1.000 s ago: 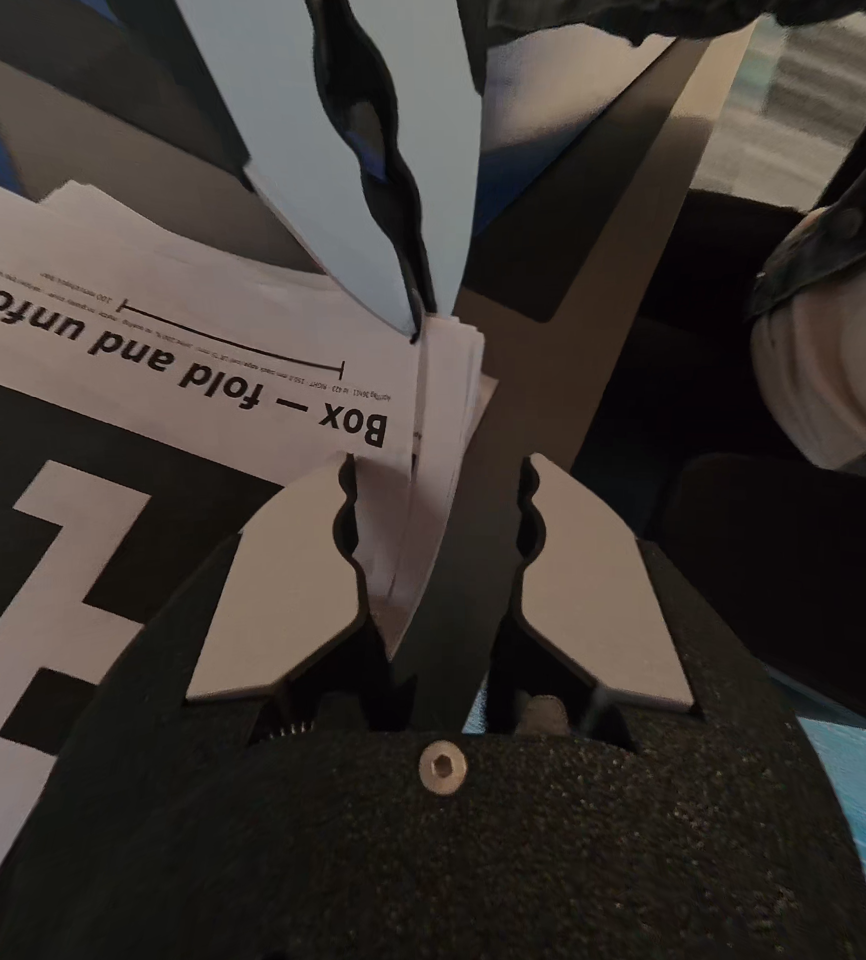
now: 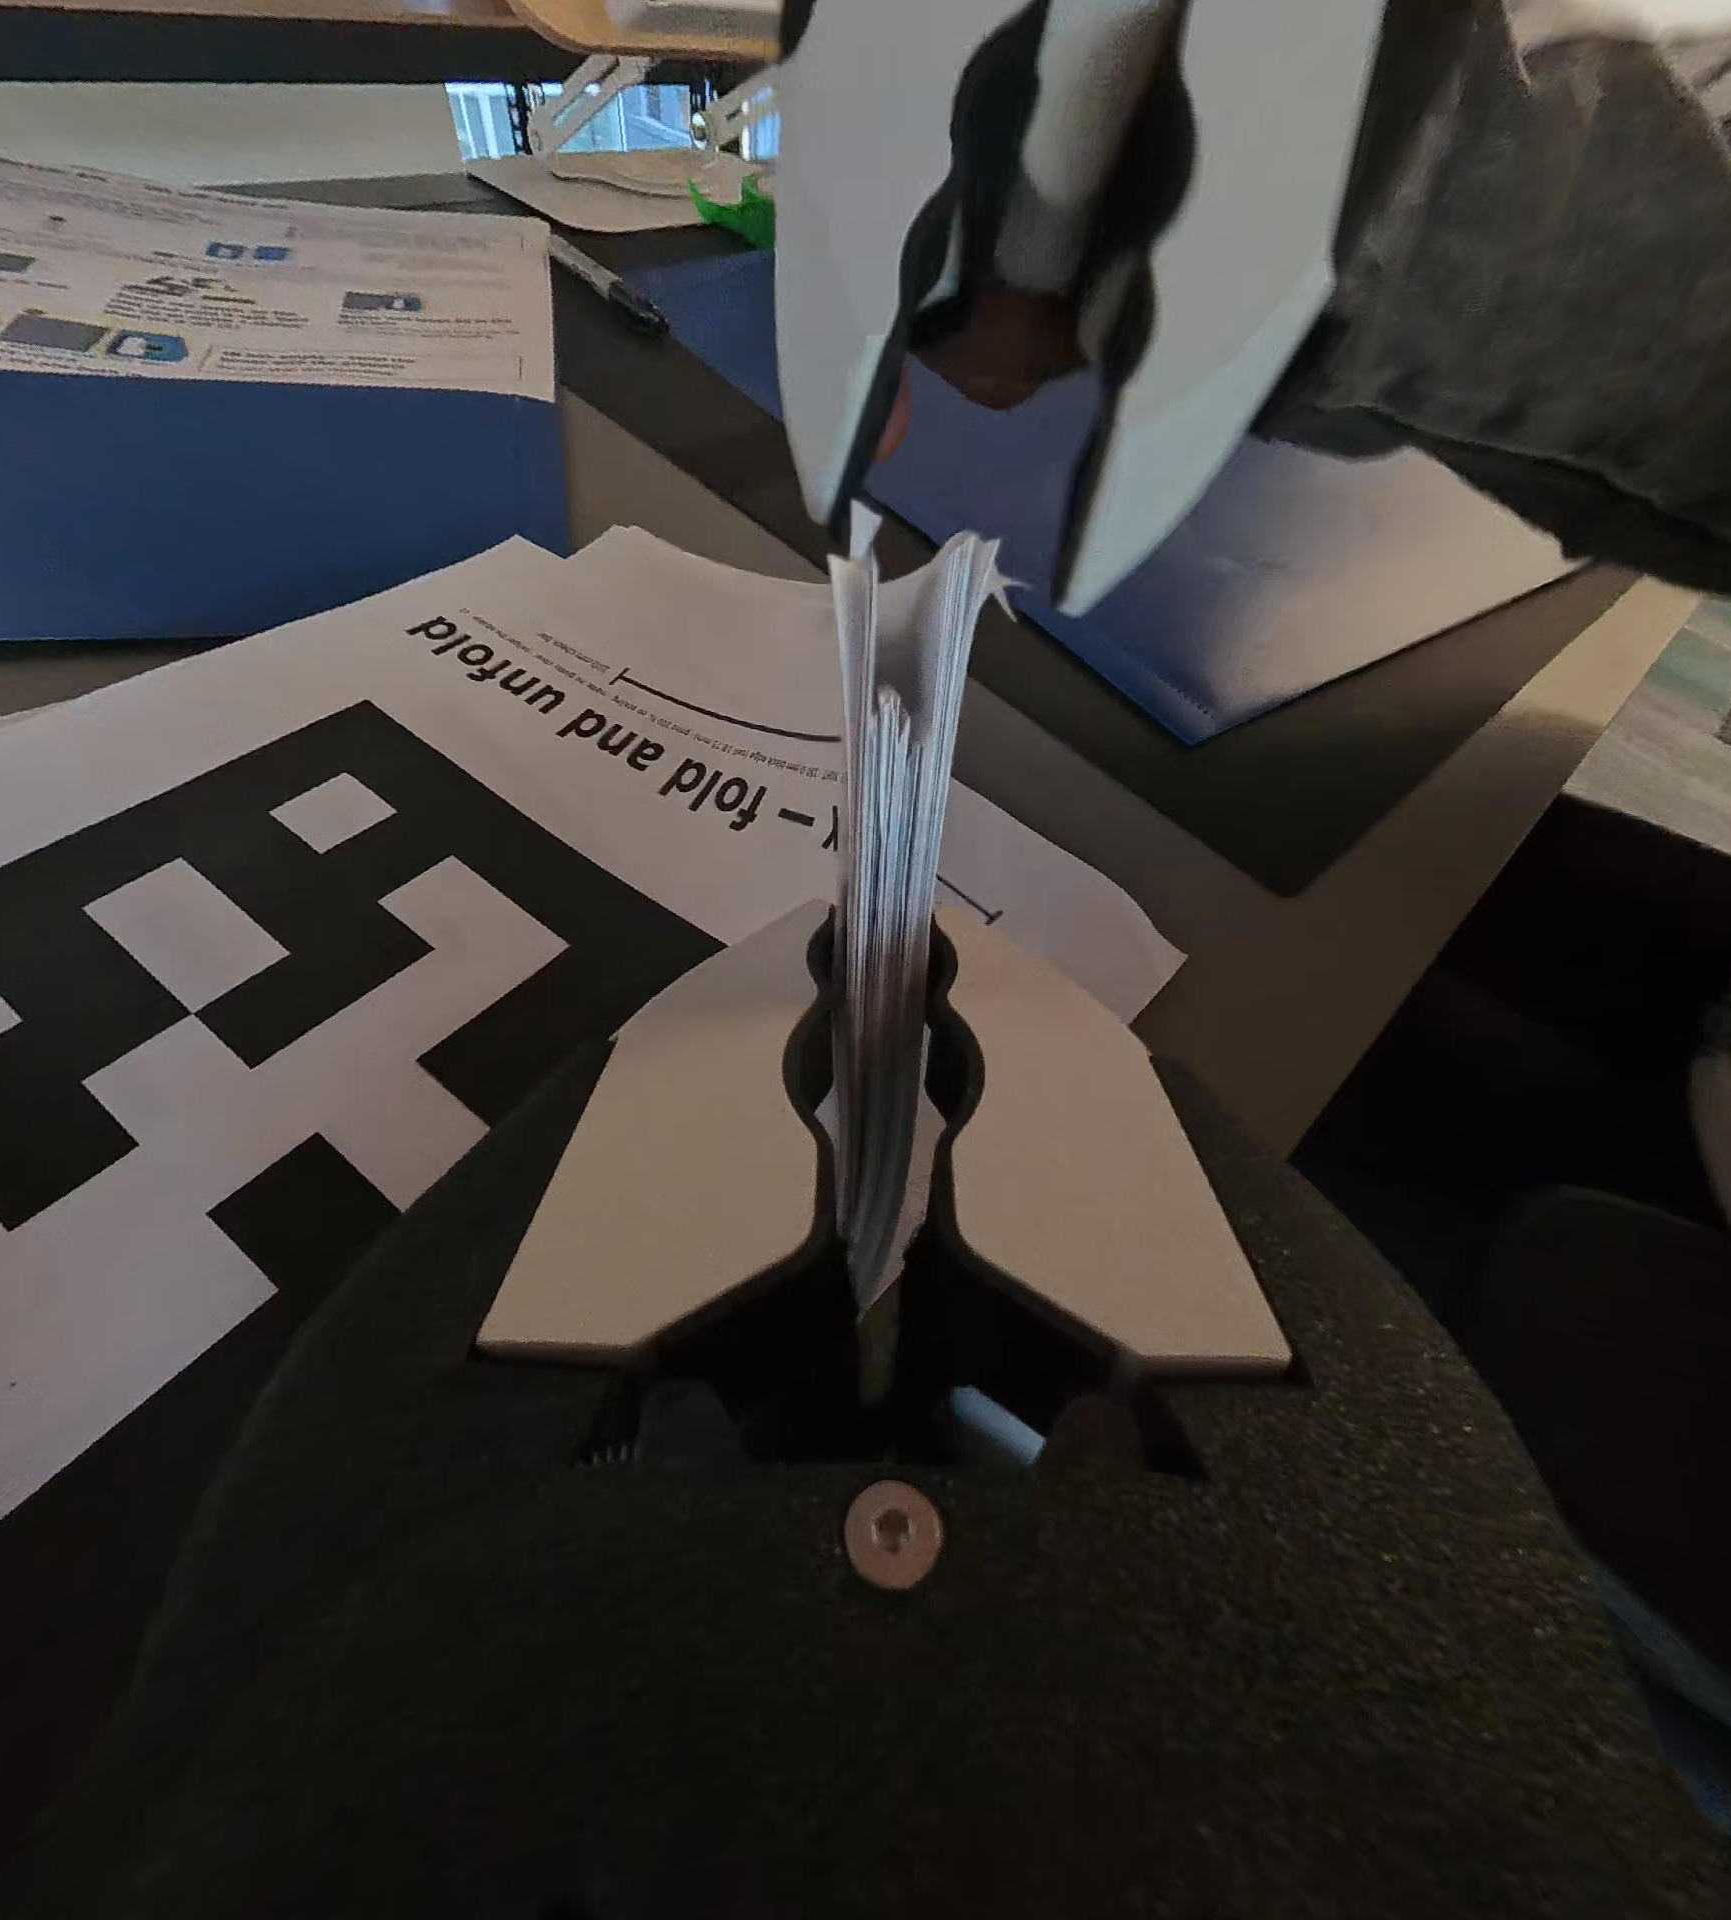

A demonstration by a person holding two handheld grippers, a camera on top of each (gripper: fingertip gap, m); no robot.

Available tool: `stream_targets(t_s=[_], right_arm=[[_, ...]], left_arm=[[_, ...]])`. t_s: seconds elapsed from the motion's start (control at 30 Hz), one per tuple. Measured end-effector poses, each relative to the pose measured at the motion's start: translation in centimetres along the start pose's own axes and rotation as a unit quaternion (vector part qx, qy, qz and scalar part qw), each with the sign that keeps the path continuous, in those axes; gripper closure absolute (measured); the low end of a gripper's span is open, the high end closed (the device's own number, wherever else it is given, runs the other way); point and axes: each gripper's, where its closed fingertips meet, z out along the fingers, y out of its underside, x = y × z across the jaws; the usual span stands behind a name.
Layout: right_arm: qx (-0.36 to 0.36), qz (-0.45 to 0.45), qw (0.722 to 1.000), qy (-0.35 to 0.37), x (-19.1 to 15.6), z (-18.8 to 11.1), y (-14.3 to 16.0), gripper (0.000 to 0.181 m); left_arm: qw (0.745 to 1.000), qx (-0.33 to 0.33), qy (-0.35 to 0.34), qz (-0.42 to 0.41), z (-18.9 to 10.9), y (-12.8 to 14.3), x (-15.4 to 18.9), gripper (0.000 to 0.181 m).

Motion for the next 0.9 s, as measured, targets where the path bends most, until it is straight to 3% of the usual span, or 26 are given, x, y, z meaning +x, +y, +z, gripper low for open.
stream_targets(t_s=[0.03,0.13,0.23,0.5,0.73,0.9], right_arm=[[0.006,-0.005,0.999,0.037,0.2,-0.3,0.1,0.141],[0.014,-0.021,0.990,0.140,0.4,-1.6,0.8,0.136],[0.053,-0.012,0.980,0.190,-1.0,-2.7,1.3,0.136],[0.091,0.143,0.975,0.144,-4.2,-3.2,6.9,0.138],[0.171,0.189,0.957,0.141,-3.6,-5.3,6.2,0.147],[0.144,0.180,0.964,0.134,-3.9,-4.6,6.5,0.148]], left_arm=[[1.000,0.013,0.001,-0.011,-0.2,-0.3,-0.1,0.168],[0.997,0.061,0.012,-0.054,-1.1,-1.2,-0.7,0.168],[0.992,0.093,0.019,-0.078,-1.8,-1.7,-1.1,0.169],[0.979,0.150,0.040,-0.133,-3.1,-2.7,-1.9,0.169],[0.970,0.175,0.047,-0.162,-3.7,-3.1,-2.4,0.169],[0.972,0.153,0.061,-0.167,-3.2,-2.7,-2.1,0.169]])
